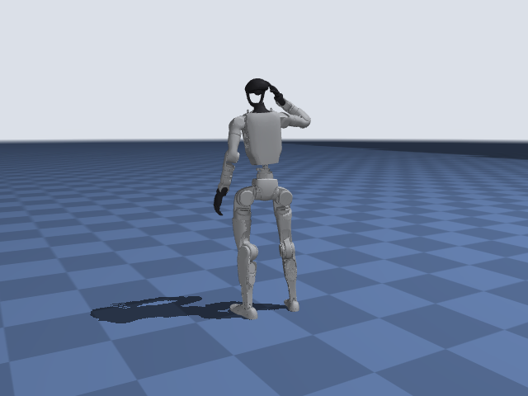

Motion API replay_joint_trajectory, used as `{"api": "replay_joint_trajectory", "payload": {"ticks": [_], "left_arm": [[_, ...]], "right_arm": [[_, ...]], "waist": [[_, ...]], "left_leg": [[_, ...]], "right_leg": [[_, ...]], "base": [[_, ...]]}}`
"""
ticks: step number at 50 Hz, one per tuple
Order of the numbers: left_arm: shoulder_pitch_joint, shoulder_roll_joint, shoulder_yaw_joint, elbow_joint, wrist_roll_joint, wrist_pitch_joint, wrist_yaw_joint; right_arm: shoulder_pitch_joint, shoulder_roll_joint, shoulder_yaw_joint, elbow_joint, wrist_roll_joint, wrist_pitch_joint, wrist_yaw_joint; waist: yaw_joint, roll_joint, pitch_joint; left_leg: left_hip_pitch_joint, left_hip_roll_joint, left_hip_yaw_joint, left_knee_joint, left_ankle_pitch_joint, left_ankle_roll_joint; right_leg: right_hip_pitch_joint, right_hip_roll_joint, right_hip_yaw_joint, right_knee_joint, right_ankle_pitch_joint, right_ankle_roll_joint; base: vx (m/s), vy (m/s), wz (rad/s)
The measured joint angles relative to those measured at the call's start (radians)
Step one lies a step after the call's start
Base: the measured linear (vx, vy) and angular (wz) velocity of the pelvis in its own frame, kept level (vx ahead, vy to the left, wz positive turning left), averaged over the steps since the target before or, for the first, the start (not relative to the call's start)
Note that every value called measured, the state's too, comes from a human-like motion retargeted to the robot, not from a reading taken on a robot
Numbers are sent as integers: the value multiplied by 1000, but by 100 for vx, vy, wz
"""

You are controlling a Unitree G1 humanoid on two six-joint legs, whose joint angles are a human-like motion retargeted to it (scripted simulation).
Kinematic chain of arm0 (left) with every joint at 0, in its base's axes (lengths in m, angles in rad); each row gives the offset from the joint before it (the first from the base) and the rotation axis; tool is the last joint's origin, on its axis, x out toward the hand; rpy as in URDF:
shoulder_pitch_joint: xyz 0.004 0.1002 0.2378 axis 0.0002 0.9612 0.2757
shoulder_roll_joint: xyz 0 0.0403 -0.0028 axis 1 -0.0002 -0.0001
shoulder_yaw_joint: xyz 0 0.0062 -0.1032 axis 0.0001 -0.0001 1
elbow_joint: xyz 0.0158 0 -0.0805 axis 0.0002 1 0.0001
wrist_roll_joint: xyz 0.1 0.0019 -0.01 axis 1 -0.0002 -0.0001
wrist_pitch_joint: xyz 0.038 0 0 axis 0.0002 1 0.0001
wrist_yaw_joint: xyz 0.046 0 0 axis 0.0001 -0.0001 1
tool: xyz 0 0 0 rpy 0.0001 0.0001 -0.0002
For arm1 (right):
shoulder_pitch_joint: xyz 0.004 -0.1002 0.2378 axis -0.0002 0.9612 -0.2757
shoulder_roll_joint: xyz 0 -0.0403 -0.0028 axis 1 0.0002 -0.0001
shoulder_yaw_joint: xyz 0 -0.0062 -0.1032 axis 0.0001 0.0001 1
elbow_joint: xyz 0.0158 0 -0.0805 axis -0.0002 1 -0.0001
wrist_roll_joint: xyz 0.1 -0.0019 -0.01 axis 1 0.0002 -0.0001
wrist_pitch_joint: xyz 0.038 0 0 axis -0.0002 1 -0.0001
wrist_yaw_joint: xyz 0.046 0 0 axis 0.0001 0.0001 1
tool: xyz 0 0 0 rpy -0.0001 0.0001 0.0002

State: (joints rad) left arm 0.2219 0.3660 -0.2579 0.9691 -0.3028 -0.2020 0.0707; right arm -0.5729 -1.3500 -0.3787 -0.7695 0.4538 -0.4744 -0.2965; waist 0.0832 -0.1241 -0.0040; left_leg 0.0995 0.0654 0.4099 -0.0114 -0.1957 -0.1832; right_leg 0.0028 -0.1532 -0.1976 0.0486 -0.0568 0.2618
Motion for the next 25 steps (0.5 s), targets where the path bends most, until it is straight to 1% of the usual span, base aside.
{"api": "replay_joint_trajectory", "payload": {"ticks": [25], "left_arm": [[-4,13,-32,-7,20,1,6]], "right_arm": [[22,-19,-48,-2,-9,-2,-15]], "waist": [[-4,2,2]], "left_leg": [[1,3,4,-3,1,0]], "right_leg": [[-2,4,4,-1,1,0]], "base": [[0,0,0]]}}
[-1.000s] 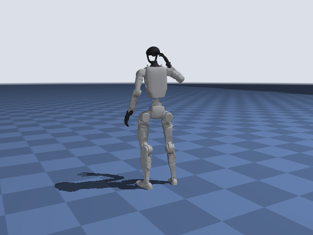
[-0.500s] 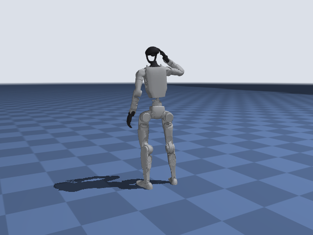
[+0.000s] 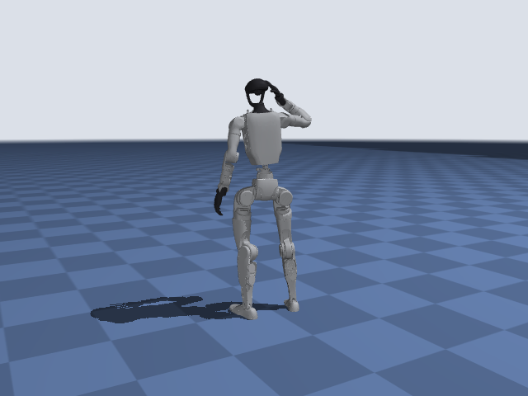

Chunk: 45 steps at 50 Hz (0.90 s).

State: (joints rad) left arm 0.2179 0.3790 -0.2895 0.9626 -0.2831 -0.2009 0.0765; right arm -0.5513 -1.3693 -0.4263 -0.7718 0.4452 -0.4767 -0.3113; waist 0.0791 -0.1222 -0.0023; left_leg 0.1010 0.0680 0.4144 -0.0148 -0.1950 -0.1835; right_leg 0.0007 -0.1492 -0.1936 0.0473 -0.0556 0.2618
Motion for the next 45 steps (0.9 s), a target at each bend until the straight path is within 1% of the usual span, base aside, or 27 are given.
{"api": "replay_joint_trajectory", "payload": {"ticks": [45], "left_arm": [[4,-12,15,9,-7,-4,-4]], "right_arm": [[58,12,-66,-16,3,-5,5]], "waist": [[-3,1,-6]], "left_leg": [[1,0,2,-1,-4,0]], "right_leg": [[-1,1,2,0,-3,0]], "base": [[0,0,0]]}}
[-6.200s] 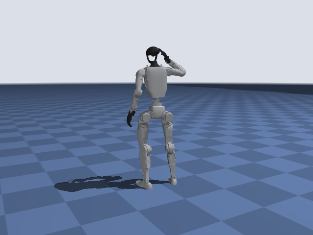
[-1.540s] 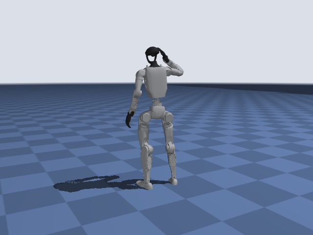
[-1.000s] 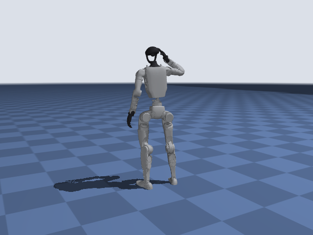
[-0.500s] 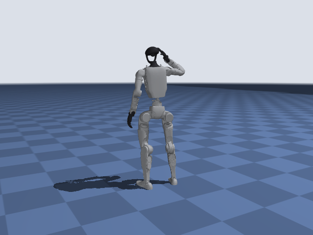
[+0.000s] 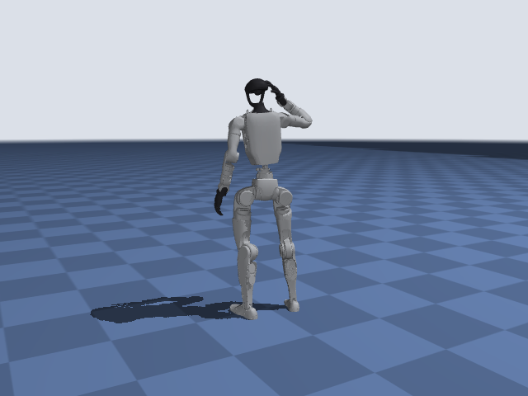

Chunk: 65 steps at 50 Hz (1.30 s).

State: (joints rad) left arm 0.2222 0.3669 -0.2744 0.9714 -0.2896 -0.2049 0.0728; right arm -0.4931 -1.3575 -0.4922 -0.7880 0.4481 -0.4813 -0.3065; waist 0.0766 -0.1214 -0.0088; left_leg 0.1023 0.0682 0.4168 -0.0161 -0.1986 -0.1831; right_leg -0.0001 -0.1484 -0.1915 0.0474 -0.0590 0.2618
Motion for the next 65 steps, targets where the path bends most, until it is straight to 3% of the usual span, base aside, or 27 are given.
{"api": "replay_joint_trajectory", "payload": {"ticks": [37,65], "left_arm": [[-1,-1,0,5,6,-1,-5],[-3,-8,3,11,1,-10,14]], "right_arm": [[-4,12,-23,-1,-15,0,-12],[53,95,-23,-9,20,-23,-19]], "waist": [[3,3,-3],[4,14,2]], "left_leg": [[-1,1,1,0,0,1],[-7,-3,-4,2,1,4]], "right_leg": [[-2,1,1,0,-1,0],[-4,-4,-3,0,0,0]], "base": [[0,0,0],[0,0,0]]}}
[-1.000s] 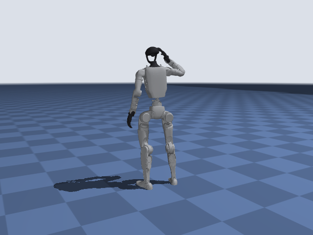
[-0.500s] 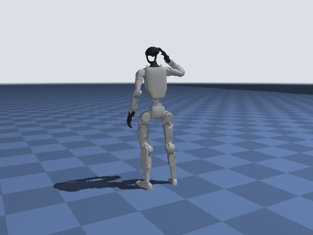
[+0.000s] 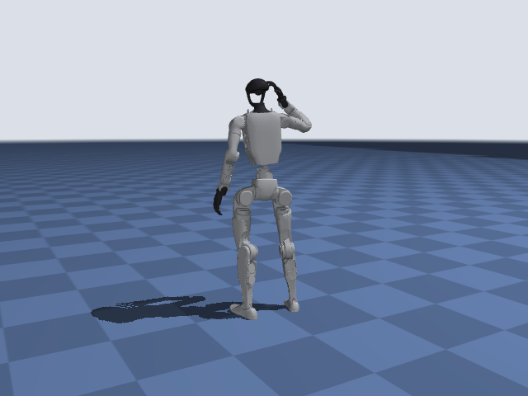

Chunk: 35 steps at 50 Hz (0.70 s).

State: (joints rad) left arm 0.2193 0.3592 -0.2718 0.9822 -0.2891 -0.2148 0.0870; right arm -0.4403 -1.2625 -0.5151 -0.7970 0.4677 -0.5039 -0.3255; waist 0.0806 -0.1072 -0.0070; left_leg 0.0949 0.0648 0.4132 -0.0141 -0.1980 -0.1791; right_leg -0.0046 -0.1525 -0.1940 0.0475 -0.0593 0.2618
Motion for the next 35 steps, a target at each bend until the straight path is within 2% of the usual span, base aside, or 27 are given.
{"api": "replay_joint_trajectory", "payload": {"ticks": [8,13,19,25,27,31,35], "left_arm": [[-12,-24,21,8,-5,0,37],[-19,-38,29,12,16,1,79],[-23,-55,43,26,93,0,125],[-53,-68,42,51,159,16,140],[-55,-73,47,64,199,14,124],[-74,-80,52,85,235,17,88],[-85,-83,53,101,244,8,61]], "right_arm": [[161,214,90,68,125,24,86],[345,395,216,229,134,100,139],[472,538,479,647,-103,221,186],[469,695,749,1214,-319,327,255],[462,760,821,1407,-353,337,278],[454,877,888,1724,-403,379,308],[462,967,879,1925,-347,390,280]], "waist": [[-25,-3,9],[-38,-9,16],[-50,-11,15],[-30,-7,20],[-36,-6,11],[-24,-4,8],[-23,0,3]], "left_leg": [[1,-3,-6,0,1,7],[2,-4,-10,1,1,8],[-12,4,-9,33,-14,1],[5,-6,-11,3,-2,0],[-31,8,-9,74,-33,-8],[-34,2,-14,77,-34,-3],[-50,0,-23,97,-42,2]], "right_leg": [[4,-4,-6,1,-2,0],[6,-5,-10,3,-4,0],[7,-5,-15,8,-8,0],[6,-10,-11,15,-10,0],[6,-12,-21,16,-13,0],[7,-20,-25,18,-15,0],[6,-27,-33,18,-16,0]], "base": [[0,0,0],[0,0,0],[0,0,0],[0,0,0],[0,1,9],[0,1,11],[0,0,5]]}}
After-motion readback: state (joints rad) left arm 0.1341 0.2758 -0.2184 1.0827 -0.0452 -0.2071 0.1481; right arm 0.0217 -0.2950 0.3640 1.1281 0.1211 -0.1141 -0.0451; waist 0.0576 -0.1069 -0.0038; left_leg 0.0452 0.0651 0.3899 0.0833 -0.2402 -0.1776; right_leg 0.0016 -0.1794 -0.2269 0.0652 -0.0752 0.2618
